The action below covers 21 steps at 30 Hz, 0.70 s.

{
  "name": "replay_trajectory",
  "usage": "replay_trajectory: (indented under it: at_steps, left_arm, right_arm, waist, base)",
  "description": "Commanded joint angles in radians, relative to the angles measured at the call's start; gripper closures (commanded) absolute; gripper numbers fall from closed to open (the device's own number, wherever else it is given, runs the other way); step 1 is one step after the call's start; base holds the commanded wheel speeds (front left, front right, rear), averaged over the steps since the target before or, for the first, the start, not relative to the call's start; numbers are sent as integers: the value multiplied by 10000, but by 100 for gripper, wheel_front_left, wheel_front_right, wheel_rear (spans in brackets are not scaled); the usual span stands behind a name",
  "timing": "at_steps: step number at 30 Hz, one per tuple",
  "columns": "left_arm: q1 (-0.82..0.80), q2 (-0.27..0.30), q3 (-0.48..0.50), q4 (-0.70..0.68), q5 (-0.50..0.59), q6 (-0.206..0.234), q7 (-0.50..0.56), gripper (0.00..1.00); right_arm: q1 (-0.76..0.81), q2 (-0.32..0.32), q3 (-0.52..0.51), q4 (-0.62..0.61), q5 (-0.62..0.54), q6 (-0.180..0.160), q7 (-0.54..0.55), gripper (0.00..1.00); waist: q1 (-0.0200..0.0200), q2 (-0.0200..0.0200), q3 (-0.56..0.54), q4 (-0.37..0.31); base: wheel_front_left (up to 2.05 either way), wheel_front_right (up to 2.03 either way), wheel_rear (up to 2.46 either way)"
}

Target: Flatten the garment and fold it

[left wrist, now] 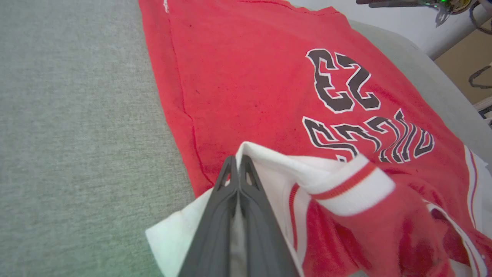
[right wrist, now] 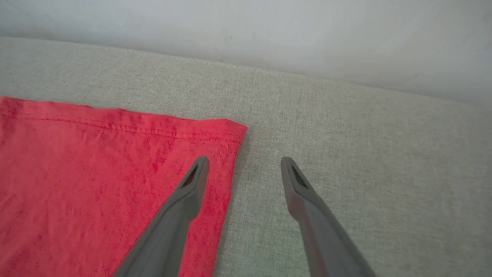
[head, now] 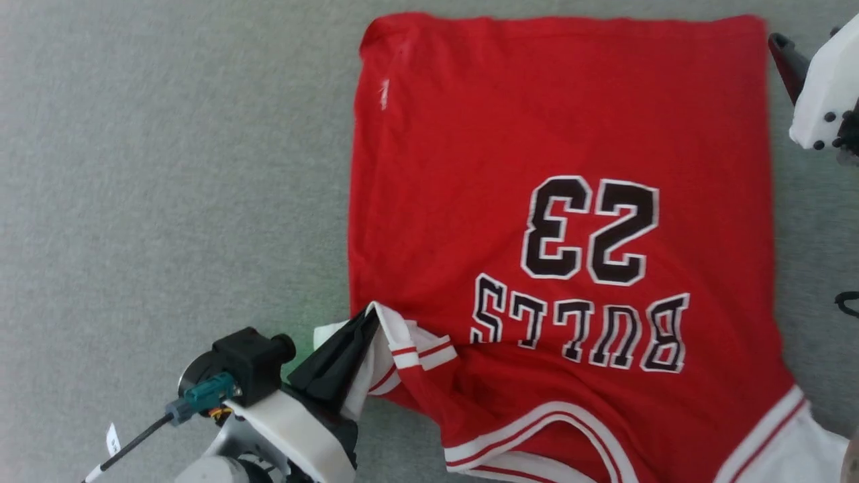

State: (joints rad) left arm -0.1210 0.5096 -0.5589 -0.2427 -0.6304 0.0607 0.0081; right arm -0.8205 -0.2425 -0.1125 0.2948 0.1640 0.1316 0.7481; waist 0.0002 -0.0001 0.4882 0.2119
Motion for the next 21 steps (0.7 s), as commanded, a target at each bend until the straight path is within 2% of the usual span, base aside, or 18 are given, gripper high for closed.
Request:
replay_trajectory:
  at_steps: [1, 7, 8, 9, 10, 15, 21]
  left_arm:
    - [-220, -83, -39, 49, 44, -139, -74, 100]
    - [-494, -273, -154, 282, 33, -304, -195, 100]
    - [-533, -303, -172, 322, 31, -330, -220, 100]
    - [-565, -327, -183, 363, 31, -348, -245, 100]
    - [-590, -348, -190, 403, 30, -356, -268, 100]
    - [-604, -354, -139, 582, 36, -319, -402, 100]
    - [-436, -172, -26, 655, 75, -172, -457, 100]
  right_arm:
    - [-183, 43, -122, 178, -181, -9, 14, 0]
    - [-278, 78, -566, 606, -515, -9, 32, 0]
    - [-297, 78, -615, 646, -556, -9, 36, 14]
    - [-320, 84, -657, 678, -599, -9, 18, 77]
    - [-345, 94, -726, 720, -669, -9, 19, 100]
    - [-417, 203, -573, 649, -800, -9, -572, 100]
    - [10, -78, 71, 128, -251, -9, -1483, 100]
  waist:
    - [-2, 1, 801, 773]
    - [-2, 1, 1152, 1156]
    - [-2, 1, 1189, 1199]
    - [-2, 1, 1211, 1221]
    - [-2, 1, 1227, 1229]
    - [-2, 1, 957, 1020]
    - [-2, 1, 80, 501]
  base:
    - [0, 0, 0]
    - [0, 0, 0]
    - [0, 0, 0]
    - [0, 0, 0]
    - [0, 0, 0]
    - [0, 0, 0]
    - [0, 0, 0]
